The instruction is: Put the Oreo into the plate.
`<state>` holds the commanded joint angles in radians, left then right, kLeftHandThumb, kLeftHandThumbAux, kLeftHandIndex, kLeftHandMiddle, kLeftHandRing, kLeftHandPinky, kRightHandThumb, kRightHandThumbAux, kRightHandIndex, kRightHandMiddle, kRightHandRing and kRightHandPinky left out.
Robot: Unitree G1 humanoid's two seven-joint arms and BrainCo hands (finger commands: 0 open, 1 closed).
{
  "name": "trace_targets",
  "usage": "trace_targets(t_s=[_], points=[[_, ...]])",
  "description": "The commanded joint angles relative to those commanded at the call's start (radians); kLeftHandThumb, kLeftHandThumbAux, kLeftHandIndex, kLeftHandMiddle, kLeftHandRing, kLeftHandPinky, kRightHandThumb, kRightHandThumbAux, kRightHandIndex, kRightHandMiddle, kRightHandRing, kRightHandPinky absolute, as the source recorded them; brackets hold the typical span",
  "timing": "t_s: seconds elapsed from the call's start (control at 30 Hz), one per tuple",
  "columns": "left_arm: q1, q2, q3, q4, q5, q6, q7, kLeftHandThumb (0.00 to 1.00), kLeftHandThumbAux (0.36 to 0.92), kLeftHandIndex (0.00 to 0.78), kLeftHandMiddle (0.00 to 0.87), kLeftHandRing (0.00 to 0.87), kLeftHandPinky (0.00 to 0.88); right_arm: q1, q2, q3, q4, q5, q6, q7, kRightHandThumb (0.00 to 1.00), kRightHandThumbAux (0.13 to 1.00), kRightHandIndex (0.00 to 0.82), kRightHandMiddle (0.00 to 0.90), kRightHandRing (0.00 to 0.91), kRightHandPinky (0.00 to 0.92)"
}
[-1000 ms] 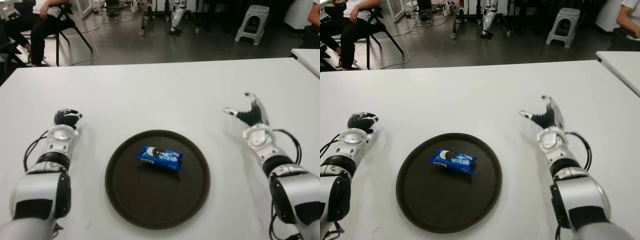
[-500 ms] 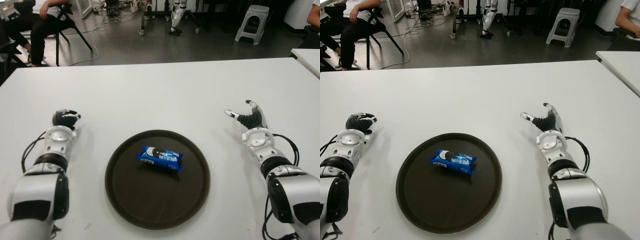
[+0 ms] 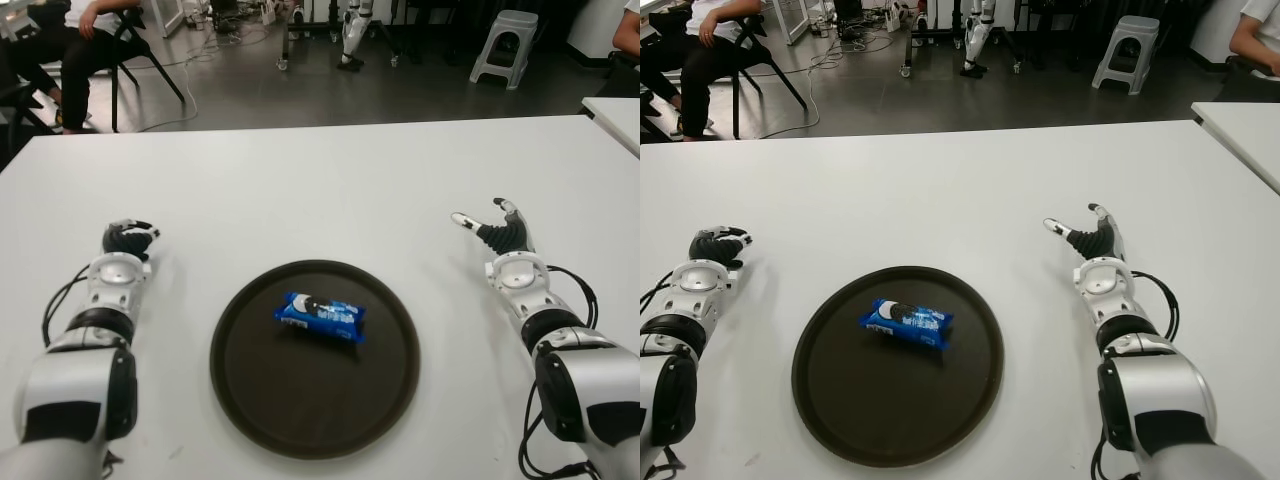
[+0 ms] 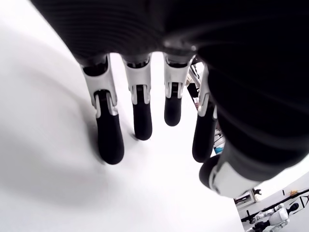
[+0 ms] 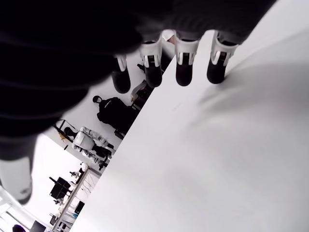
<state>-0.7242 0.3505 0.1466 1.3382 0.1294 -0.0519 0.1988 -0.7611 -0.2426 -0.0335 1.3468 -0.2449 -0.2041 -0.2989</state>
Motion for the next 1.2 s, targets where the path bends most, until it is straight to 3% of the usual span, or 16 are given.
trace_targets(t_s=[0.77, 1.2], points=[[-0.007, -0.003, -0.007, -0.003, 0.001, 0.009, 0.0, 0.675, 0.724, 0.398, 0.139, 0.168, 0.173, 0.004, -0.006, 0.027, 0.0, -0.025, -0.017, -0.022, 0.0, 0.623, 0.041, 0.023, 0.04, 0.028], [-0.005, 0.002, -0.013, -0.002, 0.002, 0.004, -0.005, 0.675, 0.723, 0.399, 0.138, 0.155, 0.146, -0.001, -0.005, 0.028, 0.001, -0.022, -0.005, -0.009, 0.0, 0.62, 0.045, 0.039, 0.097, 0.158]])
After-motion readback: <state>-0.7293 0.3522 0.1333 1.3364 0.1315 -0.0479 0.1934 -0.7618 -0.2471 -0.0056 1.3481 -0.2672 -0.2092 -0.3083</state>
